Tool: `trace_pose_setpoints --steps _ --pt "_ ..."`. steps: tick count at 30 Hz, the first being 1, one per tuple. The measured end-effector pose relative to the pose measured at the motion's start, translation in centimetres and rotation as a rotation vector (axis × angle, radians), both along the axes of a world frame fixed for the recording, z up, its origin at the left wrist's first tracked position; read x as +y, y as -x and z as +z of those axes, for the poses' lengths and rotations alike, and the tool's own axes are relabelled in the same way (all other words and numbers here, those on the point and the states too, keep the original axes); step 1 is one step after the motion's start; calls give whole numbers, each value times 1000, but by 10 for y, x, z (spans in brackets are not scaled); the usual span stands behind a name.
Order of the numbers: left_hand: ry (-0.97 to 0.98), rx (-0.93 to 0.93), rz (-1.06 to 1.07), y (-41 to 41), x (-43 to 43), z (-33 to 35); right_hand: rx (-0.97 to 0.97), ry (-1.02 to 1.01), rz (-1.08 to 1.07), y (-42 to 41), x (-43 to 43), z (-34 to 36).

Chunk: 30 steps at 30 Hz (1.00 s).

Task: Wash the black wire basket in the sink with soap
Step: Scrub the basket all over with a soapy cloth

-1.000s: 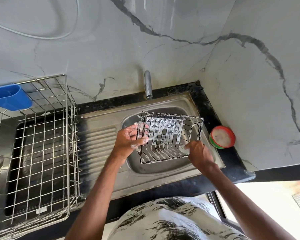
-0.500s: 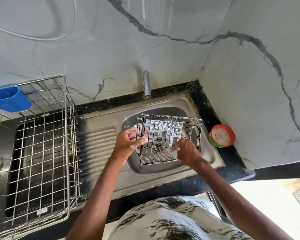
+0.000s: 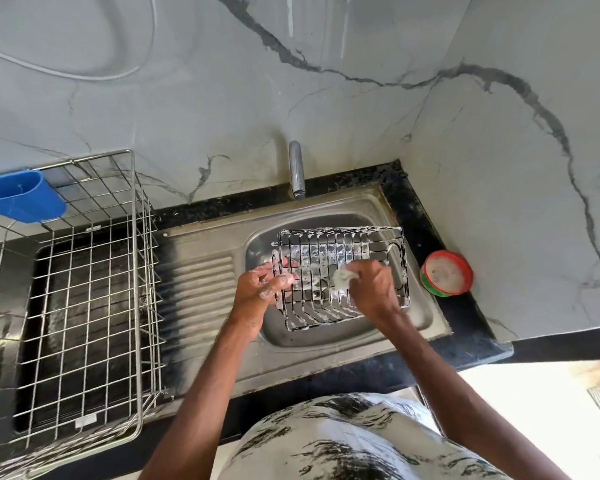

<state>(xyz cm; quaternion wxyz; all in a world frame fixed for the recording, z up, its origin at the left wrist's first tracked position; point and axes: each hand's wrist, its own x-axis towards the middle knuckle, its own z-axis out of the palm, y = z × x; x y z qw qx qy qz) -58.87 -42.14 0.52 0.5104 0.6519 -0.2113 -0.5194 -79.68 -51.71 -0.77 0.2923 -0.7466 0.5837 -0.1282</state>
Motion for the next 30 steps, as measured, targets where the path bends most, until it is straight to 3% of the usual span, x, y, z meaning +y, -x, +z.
trace_pose_setpoints --steps 3,9,13,19,23,30 --pt "-15 20 13 -4 -1 -12 205 33 -87 15 -11 -5" --pt "-28 49 62 -3 -3 -30 242 -11 75 -7 6 -5" --pt "0 69 82 0 1 -32 24 -17 31 -24 13 -3" --pt "75 129 52 6 -4 -21 -97 -78 319 -66 46 15" --pt "41 121 79 -1 -1 -21 -124 -49 245 -49 26 16" --pt "27 144 75 9 0 -1 134 -14 -89 8 -28 -3"
